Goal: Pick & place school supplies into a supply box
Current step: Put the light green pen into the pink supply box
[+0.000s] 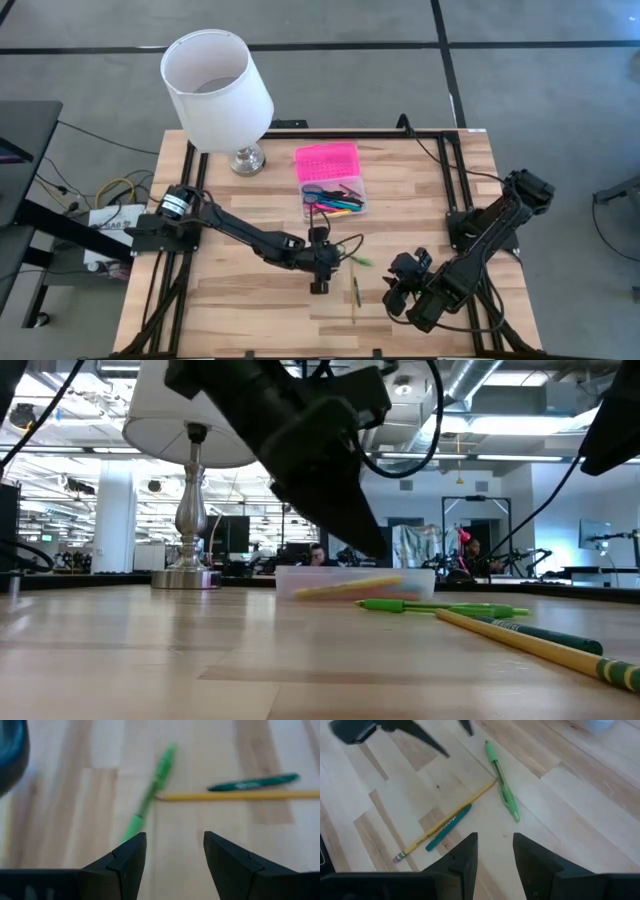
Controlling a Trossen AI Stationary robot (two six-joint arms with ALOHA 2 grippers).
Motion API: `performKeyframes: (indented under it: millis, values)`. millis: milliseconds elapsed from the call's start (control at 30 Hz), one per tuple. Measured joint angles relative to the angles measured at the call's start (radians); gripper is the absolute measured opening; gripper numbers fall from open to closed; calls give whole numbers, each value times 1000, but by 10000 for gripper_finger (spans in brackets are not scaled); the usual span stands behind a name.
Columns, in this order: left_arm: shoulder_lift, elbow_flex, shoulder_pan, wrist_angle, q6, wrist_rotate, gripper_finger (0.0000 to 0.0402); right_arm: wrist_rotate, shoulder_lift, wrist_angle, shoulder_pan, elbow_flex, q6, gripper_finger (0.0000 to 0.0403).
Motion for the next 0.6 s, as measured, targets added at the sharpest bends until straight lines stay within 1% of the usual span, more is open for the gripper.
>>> performKeyframes:
  millis: [67,167,267,400,467,533,600]
  values:
    - [0,0,14,18,32,-15,194,0,0,0,0,0,0,117]
    - [0,0,46,59,124,-12,194,0,0,-1,-1,0,0,117]
    - [12,2,97,119,198,60,194,0,0,-6,-7,0,0,117]
    - [50,13,157,156,226,171,194,-1,0,1,-7,-1,0,117]
    - [55,14,173,136,248,204,194,-3,0,7,-4,-1,3,117]
    - [74,31,184,161,276,239,194,-4,0,11,4,-3,10,117]
    - [78,32,194,134,301,289,194,-4,0,13,8,-5,11,117]
